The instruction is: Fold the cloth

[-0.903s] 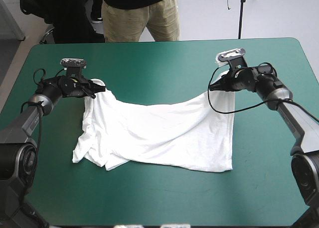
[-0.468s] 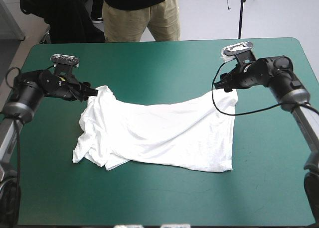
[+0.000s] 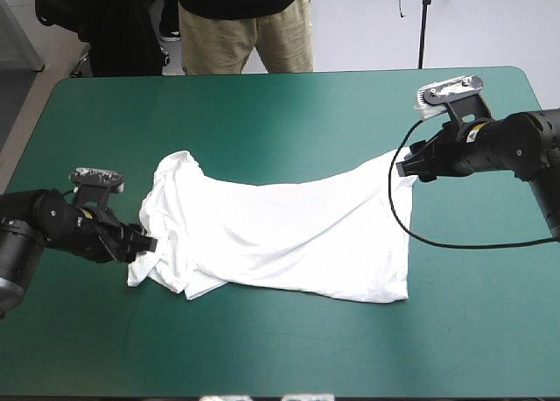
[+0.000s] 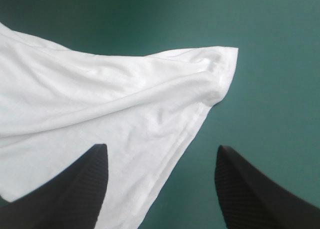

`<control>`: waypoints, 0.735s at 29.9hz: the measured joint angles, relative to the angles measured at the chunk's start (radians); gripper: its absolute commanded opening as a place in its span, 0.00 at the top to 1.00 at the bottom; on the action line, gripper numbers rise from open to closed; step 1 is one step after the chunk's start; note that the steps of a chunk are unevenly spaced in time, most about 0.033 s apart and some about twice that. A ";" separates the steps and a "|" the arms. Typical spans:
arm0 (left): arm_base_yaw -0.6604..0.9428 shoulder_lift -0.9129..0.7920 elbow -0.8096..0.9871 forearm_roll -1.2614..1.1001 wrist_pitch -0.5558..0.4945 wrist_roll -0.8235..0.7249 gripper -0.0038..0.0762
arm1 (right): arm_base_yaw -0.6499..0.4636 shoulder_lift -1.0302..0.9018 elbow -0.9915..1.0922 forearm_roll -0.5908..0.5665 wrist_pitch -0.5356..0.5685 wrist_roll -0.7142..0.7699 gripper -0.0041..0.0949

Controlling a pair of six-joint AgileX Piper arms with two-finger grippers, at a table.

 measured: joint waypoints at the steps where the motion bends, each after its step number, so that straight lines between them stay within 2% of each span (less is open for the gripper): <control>1: 0.000 -0.012 0.037 0.002 0.002 0.000 0.40 | 0.000 -0.007 0.000 0.009 0.012 0.000 0.40; 4: 0.000 -0.026 0.106 0.007 -0.017 0.000 0.40 | 0.000 -0.016 0.000 0.030 0.031 -0.004 0.41; 12: 0.000 0.057 0.234 0.026 -0.187 0.000 0.43 | 0.000 -0.013 0.000 0.038 0.024 -0.007 0.41; 15: 0.000 0.124 0.244 0.062 -0.229 -0.027 0.51 | 0.000 -0.004 0.003 0.037 0.019 -0.009 0.42; 22: 0.000 0.189 0.244 0.101 -0.340 -0.103 0.86 | 0.000 -0.002 0.111 0.019 -0.024 -0.014 0.46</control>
